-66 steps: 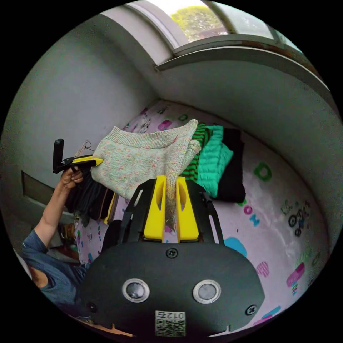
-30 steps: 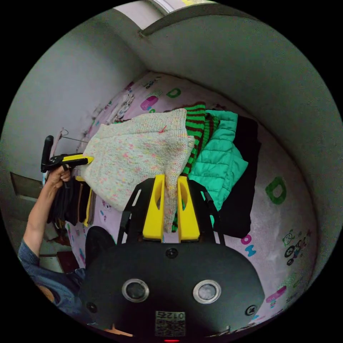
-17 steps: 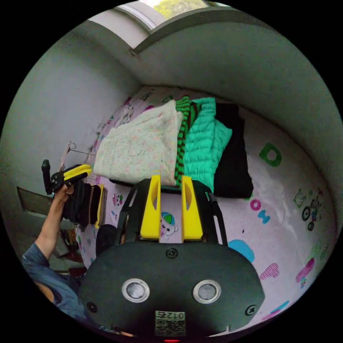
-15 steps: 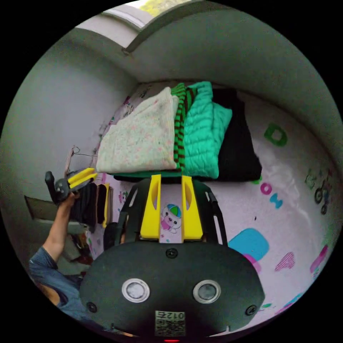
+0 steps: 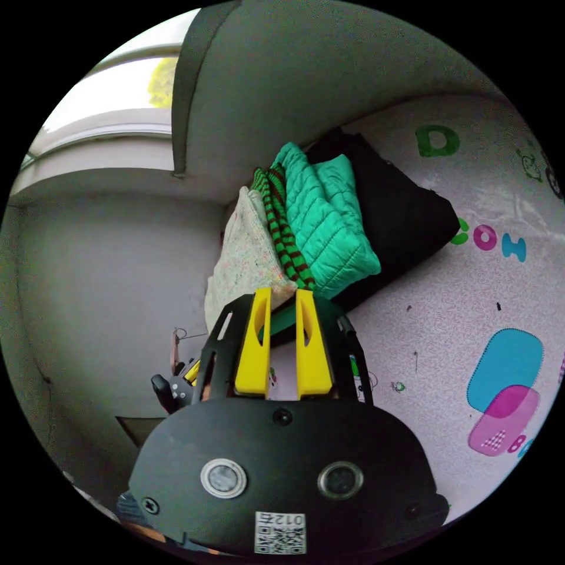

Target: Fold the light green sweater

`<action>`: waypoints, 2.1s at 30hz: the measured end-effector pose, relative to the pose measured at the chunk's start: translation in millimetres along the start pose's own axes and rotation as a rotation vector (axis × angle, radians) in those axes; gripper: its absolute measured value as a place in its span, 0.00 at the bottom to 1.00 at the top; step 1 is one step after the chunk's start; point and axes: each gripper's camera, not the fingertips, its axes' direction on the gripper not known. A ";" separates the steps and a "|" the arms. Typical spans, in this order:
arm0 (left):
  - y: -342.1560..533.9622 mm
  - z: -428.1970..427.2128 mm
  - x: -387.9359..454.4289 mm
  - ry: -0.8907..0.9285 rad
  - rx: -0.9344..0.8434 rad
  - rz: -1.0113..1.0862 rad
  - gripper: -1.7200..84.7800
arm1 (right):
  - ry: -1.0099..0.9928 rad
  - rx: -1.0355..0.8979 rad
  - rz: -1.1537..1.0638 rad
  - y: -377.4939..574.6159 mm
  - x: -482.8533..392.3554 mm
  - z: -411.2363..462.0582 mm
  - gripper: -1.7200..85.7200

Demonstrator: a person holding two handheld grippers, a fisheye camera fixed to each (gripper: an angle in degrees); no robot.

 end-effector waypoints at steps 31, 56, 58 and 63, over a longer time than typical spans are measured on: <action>30.2 7.6 -28.6 0.106 0.055 -0.134 0.08 | 0.127 -0.027 -0.083 6.3 -11.4 5.8 0.04; -5.8 14.3 -168.4 0.495 0.140 -0.562 0.03 | 0.428 0.078 -0.561 37.2 -152.8 86.1 0.01; -15.3 30.8 -172.5 0.495 0.087 -0.578 0.03 | 0.465 0.063 -0.570 30.2 -158.3 103.7 0.01; -36.8 55.1 -174.8 0.464 0.033 -0.536 0.03 | 0.595 -0.073 -0.545 11.4 -150.0 150.3 0.01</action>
